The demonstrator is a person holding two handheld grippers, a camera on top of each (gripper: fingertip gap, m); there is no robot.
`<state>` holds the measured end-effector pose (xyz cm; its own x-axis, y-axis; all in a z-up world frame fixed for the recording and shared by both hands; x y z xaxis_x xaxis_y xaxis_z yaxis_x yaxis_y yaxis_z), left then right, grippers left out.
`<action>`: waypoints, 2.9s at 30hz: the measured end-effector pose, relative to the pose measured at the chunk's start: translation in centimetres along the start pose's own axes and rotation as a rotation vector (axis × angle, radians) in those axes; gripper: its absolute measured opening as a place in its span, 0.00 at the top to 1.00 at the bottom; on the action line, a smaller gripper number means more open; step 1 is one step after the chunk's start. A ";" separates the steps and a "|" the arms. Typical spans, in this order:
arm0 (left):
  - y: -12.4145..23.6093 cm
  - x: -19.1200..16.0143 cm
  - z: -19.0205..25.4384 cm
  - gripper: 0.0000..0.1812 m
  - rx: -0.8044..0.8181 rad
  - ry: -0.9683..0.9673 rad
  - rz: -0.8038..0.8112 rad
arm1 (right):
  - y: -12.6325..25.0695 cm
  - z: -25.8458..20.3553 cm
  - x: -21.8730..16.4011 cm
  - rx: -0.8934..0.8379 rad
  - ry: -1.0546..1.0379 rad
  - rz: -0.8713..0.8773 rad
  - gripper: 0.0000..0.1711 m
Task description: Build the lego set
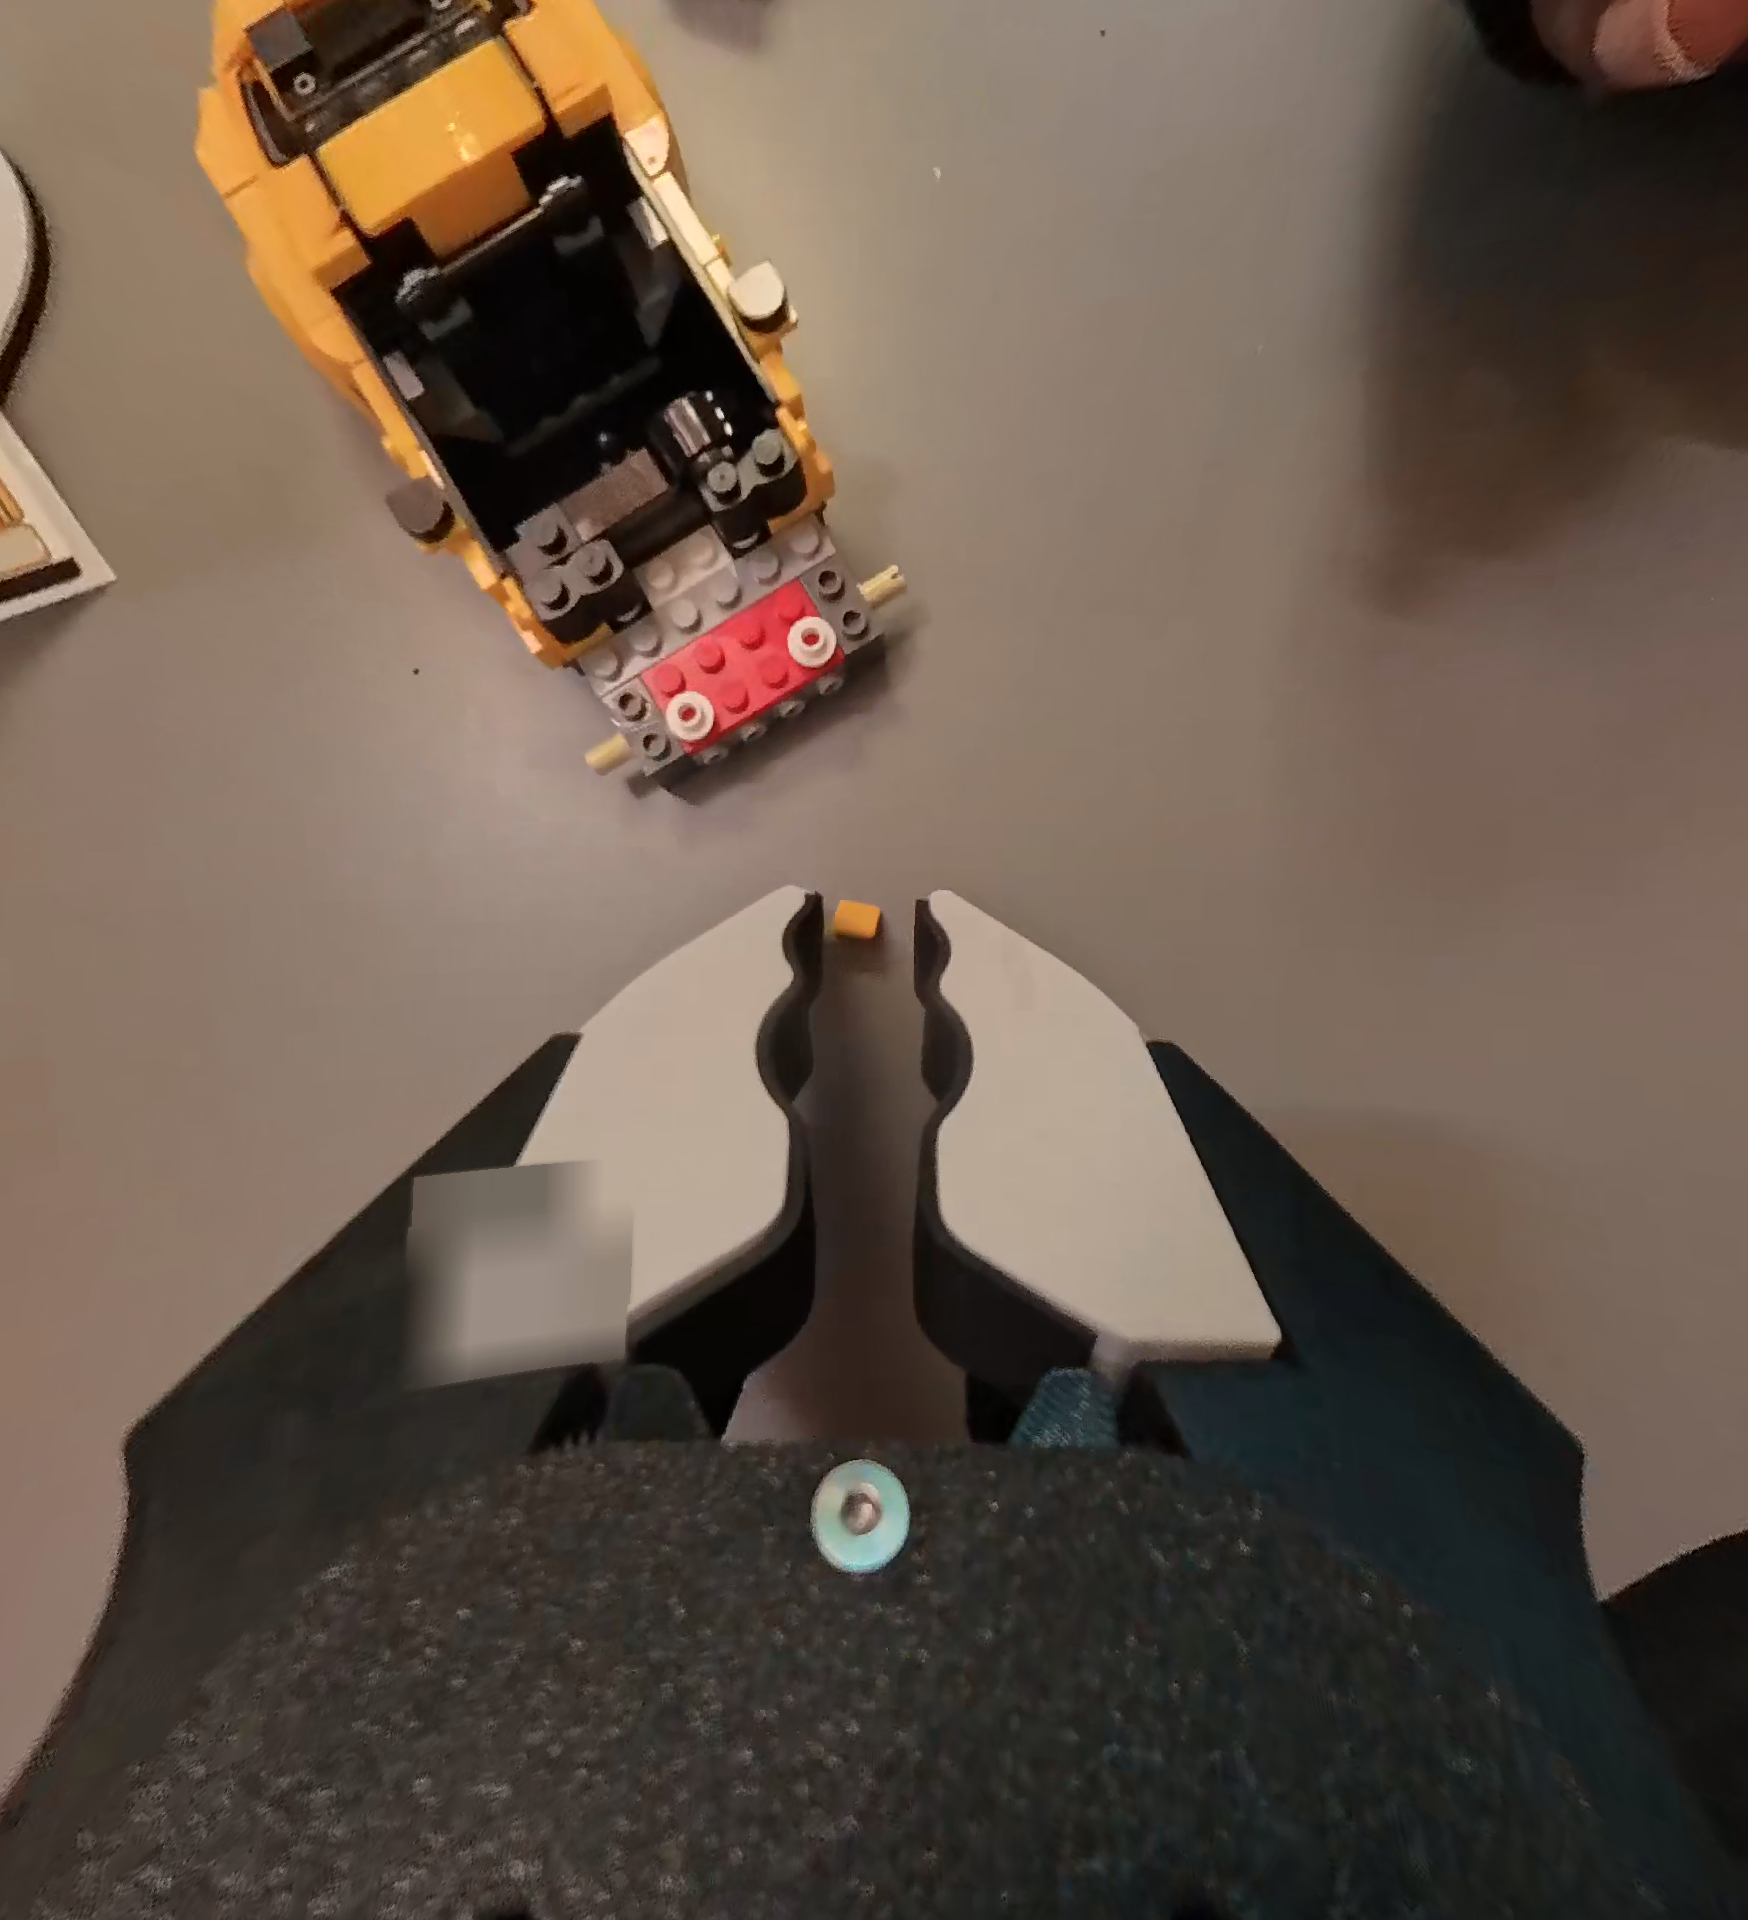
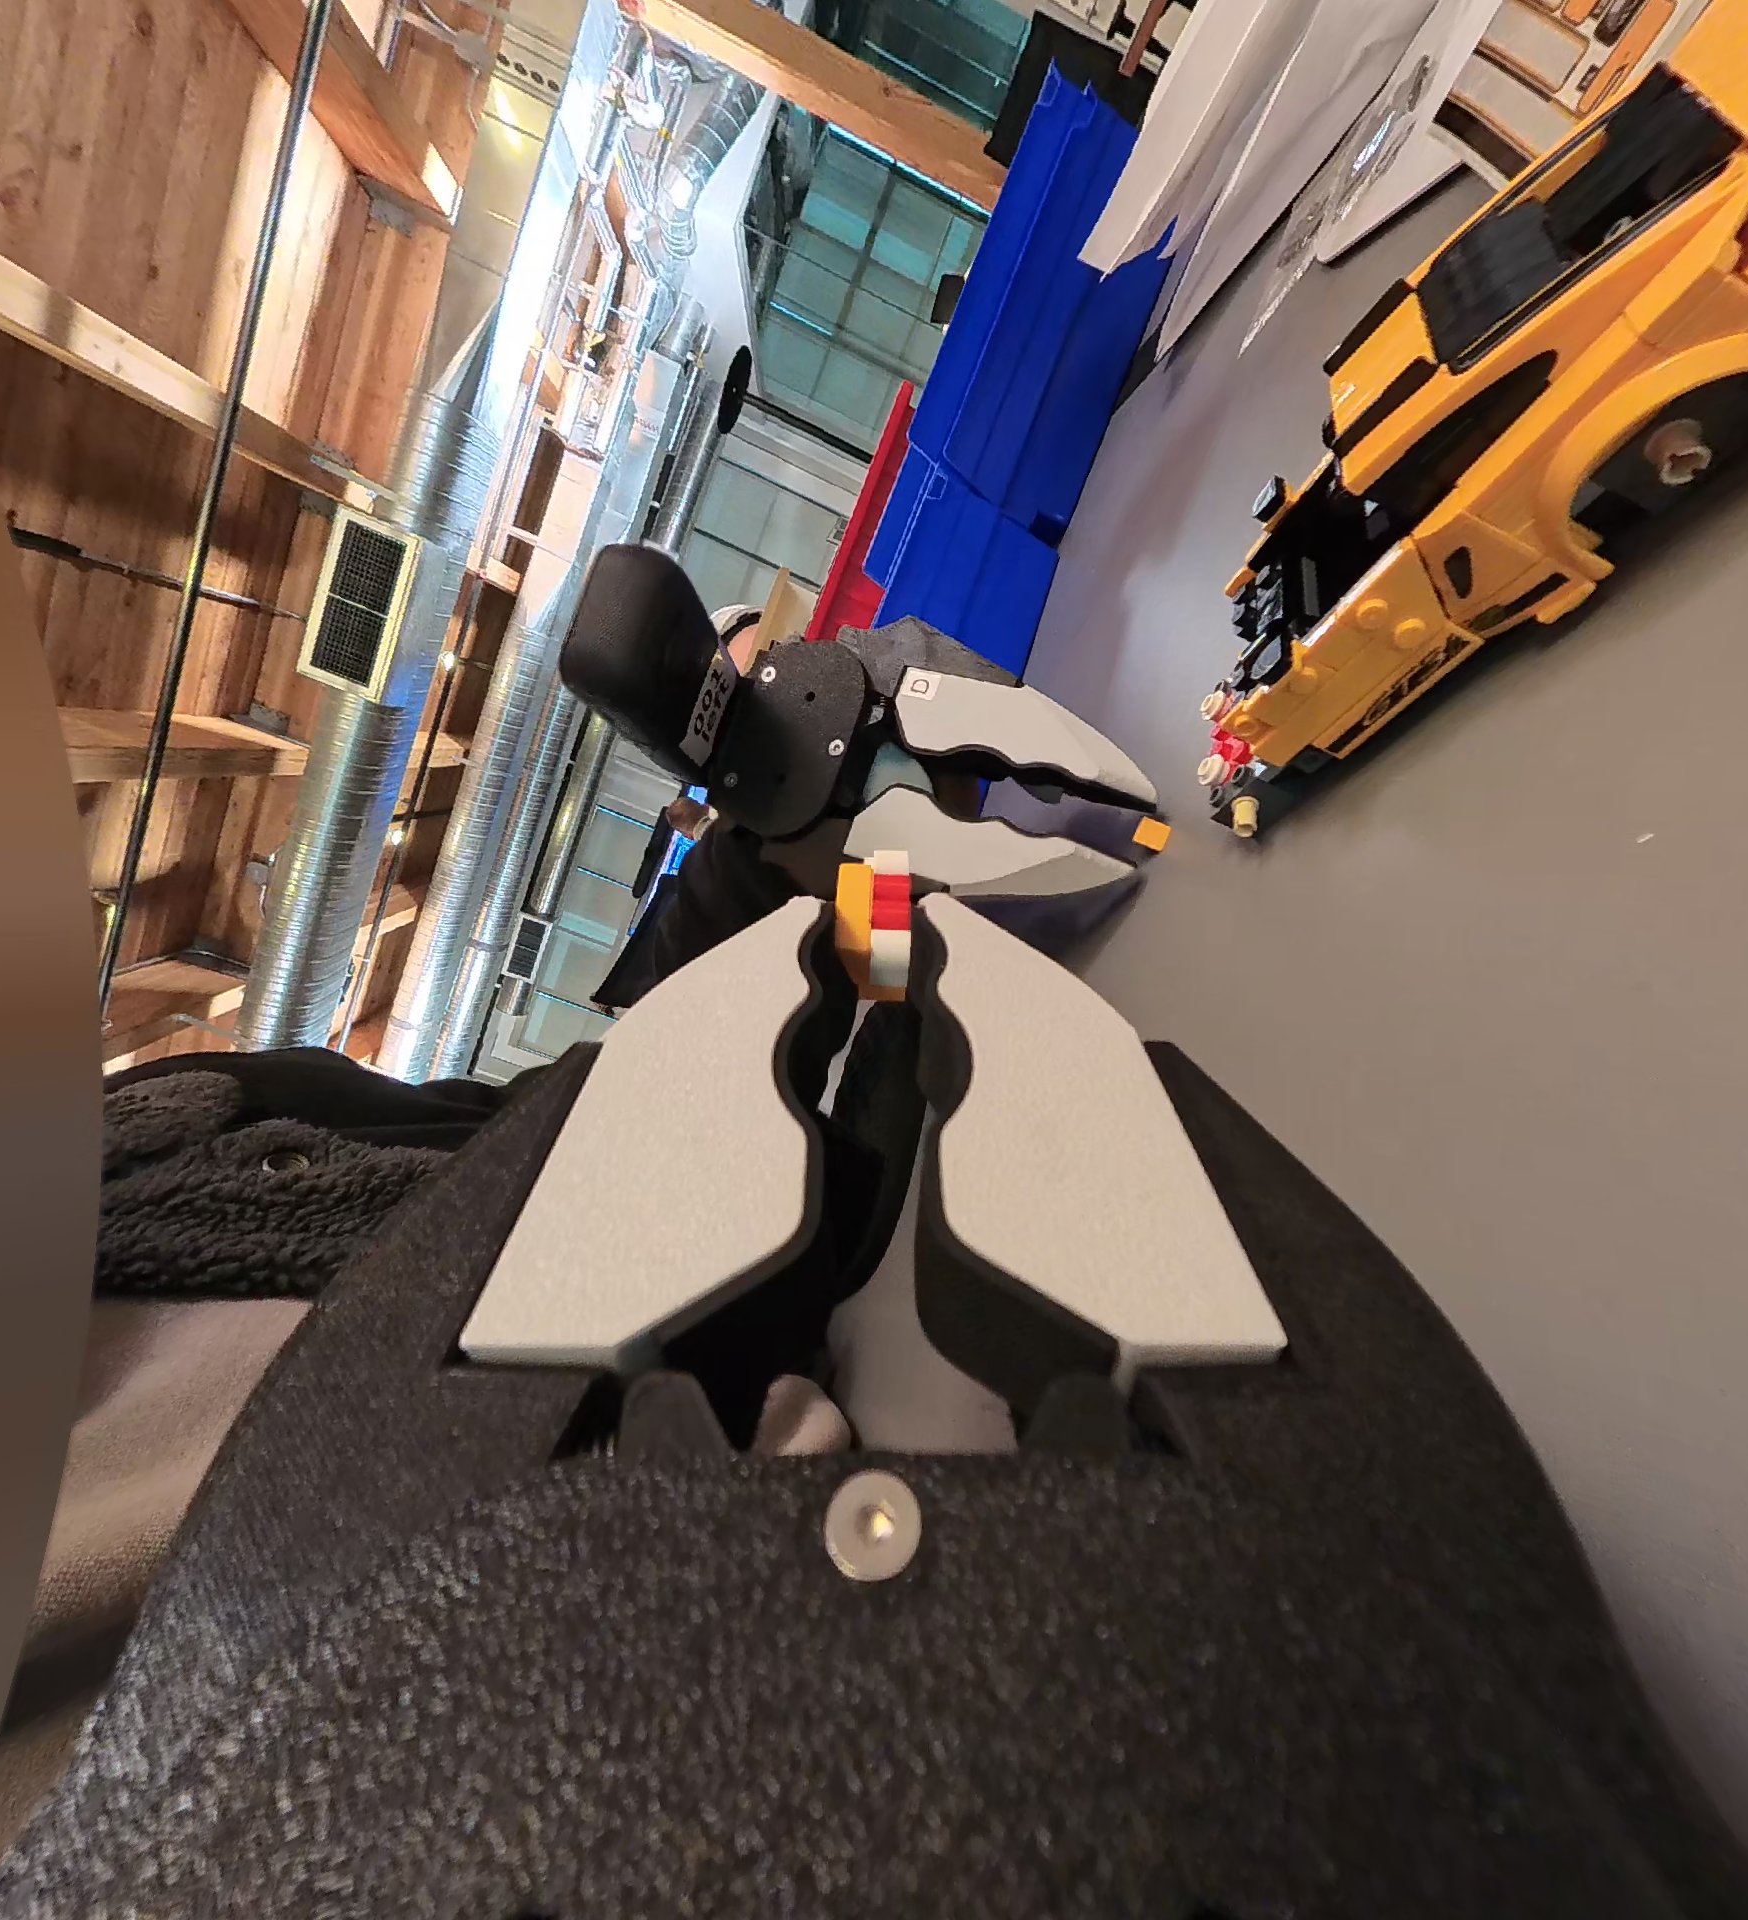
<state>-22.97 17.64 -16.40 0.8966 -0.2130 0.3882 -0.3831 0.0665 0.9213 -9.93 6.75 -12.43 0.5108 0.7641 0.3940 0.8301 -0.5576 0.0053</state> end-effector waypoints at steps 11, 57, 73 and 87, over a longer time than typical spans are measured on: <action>0.2 -0.2 -0.1 0.97 0.024 -0.007 -0.002 | 0.0 0.0 0.0 0.001 0.000 -0.001 0.93; 0.6 -1.0 1.1 0.91 -0.134 0.013 -0.120 | 0.0 0.1 -0.1 0.003 -0.003 -0.001 0.93; -0.2 -0.2 0.7 0.96 -0.065 -0.025 -0.104 | 0.0 0.2 0.0 -0.001 -0.006 -0.002 0.93; 6.0 6.0 6.0 0.96 0.020 -0.318 0.058 | -2.3 -0.1 -1.7 -0.009 -0.014 -0.143 0.93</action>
<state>-21.19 10.93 -8.64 0.7598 -0.5039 0.4108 -0.4388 0.0688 0.8959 -12.66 6.71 -13.04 0.3901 0.8406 0.3757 0.8927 -0.4453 0.0693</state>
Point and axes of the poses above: each gripper's, where its closed fingertips meet, y back along the fingers, x out of its top, z = x × y across the jaws, the point moved 5 cm from there along y, back along the fingers, and after that the axes turned 11 degrees about -z, right-handed, at the moved point
